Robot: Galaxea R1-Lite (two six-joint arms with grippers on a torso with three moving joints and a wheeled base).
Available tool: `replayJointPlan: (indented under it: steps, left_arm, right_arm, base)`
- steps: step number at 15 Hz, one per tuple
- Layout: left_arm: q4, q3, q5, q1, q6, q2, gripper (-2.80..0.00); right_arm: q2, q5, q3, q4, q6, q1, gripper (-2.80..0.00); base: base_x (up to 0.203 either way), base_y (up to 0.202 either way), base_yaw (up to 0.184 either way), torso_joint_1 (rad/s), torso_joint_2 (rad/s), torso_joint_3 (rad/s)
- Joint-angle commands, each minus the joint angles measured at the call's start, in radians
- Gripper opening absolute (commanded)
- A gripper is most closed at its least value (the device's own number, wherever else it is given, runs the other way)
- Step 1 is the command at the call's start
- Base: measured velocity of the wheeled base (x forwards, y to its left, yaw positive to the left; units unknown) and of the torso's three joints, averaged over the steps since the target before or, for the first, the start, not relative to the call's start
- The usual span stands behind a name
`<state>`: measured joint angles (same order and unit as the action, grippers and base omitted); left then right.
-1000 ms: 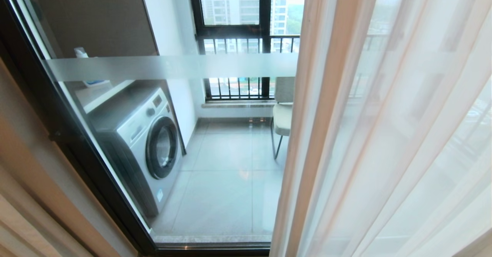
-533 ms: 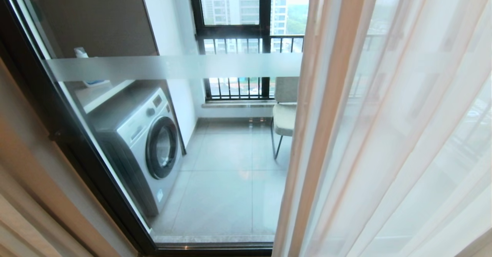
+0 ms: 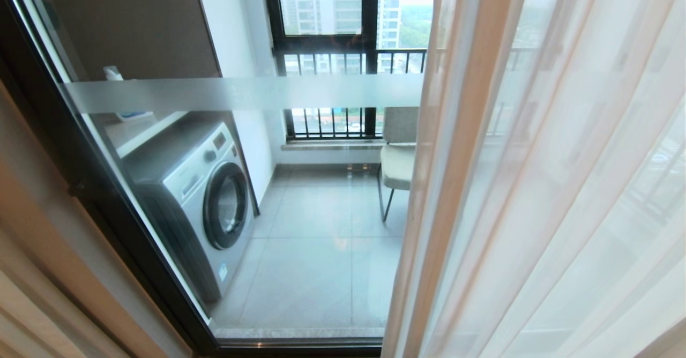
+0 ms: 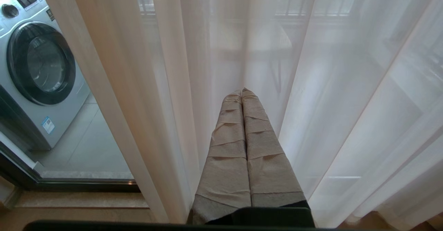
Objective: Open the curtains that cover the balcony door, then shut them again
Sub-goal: Close the inner curtains on both sides
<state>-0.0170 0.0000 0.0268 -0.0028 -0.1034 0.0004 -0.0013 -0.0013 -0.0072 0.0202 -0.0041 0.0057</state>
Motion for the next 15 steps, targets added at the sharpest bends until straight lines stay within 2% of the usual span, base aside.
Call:
replayJointPlan:
  steps: [1, 15]
  left_arm:
    - [-0.001, 0.000, 0.001, 0.000, -0.001, 0.000, -2.80]
    - [0.000, 0.000, 0.002, 0.000, -0.004, 0.000, -2.80]
  right_arm:
    - [0.001, 0.000, 0.000, 0.000, 0.000, 0.000, -2.80]
    - [0.001, 0.000, 0.000, 0.000, 0.000, 0.000, -2.80]
  base:
    - [0.000, 0.000, 0.000, 0.000, 0.00, 0.000]
    - [0.000, 0.000, 0.000, 0.000, 0.00, 0.000]
